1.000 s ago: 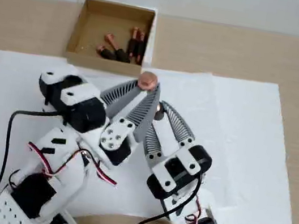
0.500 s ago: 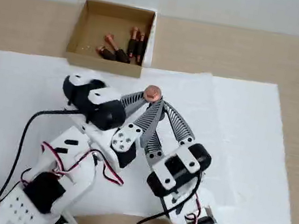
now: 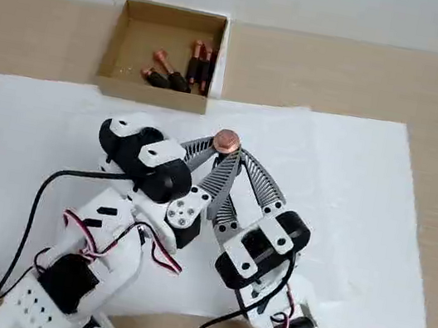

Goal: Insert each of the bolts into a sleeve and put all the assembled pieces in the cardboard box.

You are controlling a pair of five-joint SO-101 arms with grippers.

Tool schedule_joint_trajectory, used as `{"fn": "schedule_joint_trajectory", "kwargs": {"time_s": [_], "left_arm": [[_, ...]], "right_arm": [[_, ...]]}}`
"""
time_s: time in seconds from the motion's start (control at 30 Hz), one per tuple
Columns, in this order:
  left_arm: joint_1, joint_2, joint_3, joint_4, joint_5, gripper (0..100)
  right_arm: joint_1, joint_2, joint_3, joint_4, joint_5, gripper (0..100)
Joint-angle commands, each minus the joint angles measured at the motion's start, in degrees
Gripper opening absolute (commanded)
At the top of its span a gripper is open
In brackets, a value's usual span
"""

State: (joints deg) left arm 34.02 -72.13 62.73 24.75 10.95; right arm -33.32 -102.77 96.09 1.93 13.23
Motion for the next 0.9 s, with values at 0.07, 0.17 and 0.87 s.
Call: {"fn": "schedule_joint_trajectory", "kwargs": {"time_s": [0.07, 0.17, 0.87], "left_arm": [[-0.26, -0.26, -0.48, -1.58, -0.53, 1], [-0.26, -0.09, -0.48, -1.58, -0.62, 1], [-0.35, 0.00, -0.66, 8.88, -7.47, 12]], "right_arm": [[-0.48, -0.92, 0.18, -1.36, -0.18, 0.4], [-0.48, -0.92, 0.18, -1.36, -0.18, 0.4], [-0.48, -0.84, 0.26, -1.36, -0.09, 0.4]]}}
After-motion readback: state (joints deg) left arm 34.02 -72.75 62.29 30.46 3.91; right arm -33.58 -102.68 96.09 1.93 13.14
